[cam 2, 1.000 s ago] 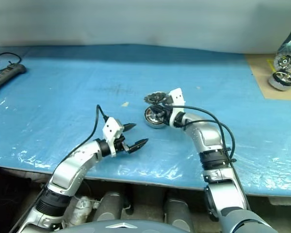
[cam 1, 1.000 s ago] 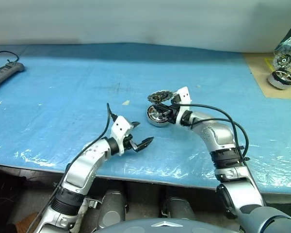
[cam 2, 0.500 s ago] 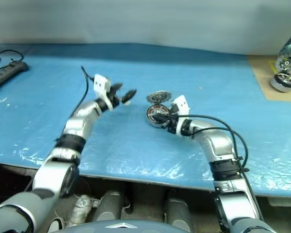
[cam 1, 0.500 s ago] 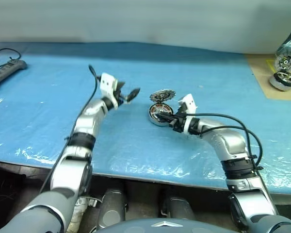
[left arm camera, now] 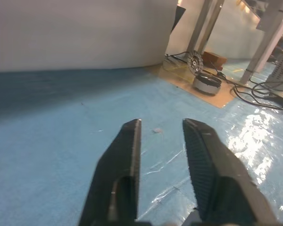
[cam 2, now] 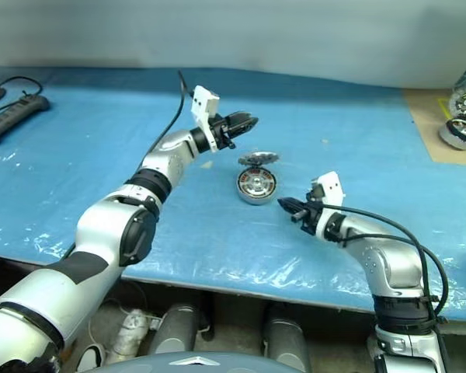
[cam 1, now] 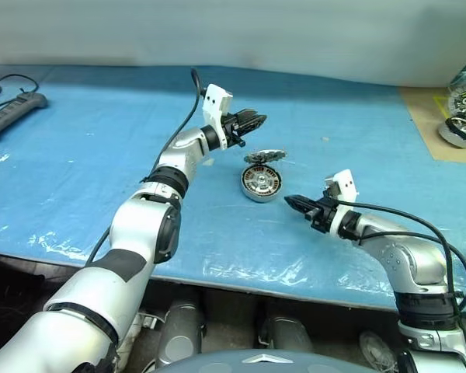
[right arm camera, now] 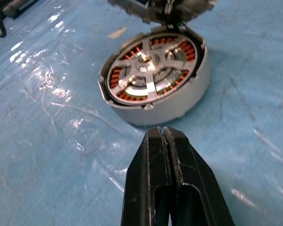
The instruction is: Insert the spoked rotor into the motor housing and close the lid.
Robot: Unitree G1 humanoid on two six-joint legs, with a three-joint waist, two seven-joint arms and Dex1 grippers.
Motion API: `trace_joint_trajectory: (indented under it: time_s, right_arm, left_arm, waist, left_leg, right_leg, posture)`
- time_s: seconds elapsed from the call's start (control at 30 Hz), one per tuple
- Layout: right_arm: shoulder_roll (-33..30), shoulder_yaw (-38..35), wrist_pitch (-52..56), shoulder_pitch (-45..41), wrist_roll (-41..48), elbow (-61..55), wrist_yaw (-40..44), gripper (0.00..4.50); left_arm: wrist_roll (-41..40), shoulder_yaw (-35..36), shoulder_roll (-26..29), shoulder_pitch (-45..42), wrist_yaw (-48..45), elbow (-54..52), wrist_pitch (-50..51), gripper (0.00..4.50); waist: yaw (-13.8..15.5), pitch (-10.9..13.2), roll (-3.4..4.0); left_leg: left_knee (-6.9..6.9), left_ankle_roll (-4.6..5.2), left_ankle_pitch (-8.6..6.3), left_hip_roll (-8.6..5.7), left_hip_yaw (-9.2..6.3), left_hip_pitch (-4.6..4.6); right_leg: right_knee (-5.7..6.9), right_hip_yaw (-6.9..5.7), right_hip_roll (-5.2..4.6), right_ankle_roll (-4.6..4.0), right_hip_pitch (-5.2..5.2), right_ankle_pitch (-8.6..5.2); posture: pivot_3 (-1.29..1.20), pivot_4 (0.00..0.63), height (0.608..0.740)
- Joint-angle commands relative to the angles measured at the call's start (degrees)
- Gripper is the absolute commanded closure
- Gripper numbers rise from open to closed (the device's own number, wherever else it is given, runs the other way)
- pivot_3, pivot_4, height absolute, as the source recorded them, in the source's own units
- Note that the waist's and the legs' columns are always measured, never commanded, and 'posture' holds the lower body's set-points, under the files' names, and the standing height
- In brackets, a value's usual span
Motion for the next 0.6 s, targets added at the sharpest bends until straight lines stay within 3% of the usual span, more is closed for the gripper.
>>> trace_joint_trajectory:
  time_s: [0.03,0.07,0.6]
  right_arm:
    - [-0.5,-2.7,0.7,2.4,2.1,-5.0,-1.6,4.50]
    - [-0.5,-3.0,0.9,3.1,2.4,-5.5,-1.9,4.50]
    - [-1.0,-6.5,2.3,5.4,5.3,-8.0,-5.5,4.50]
  left_arm:
    - [1.4,0.0,-1.3,-2.6,-3.1,0.4,0.1,4.26]
    - [2.1,-0.2,-1.5,-2.7,-3.2,0.5,-0.1,4.46]
    - [13.7,-10.3,-3.0,4.2,-21.9,0.1,-2.6,4.46]
  waist:
    - [0.1,0.0,0.00]
    - [0.1,0.0,0.00]
    - [0.1,0.0,0.01]
  left_leg:
    - [0.01,0.00,0.00,-0.02,0.00,0.00]
    - [0.02,0.01,0.00,-0.02,0.00,-0.01]
    - [-0.06,0.02,-0.01,-0.02,-0.02,0.05]
  right_leg:
    - [-0.01,0.00,-0.02,0.00,0.01,0.00]
    - [-0.02,0.00,-0.03,0.00,0.02,0.00]
    - [-0.13,-0.03,-0.04,0.00,0.10,0.00]
  posture:
    - [0.00,0.150,0.740]
    - [0.00,0.150,0.740]
    - [0.00,0.150,0.740]
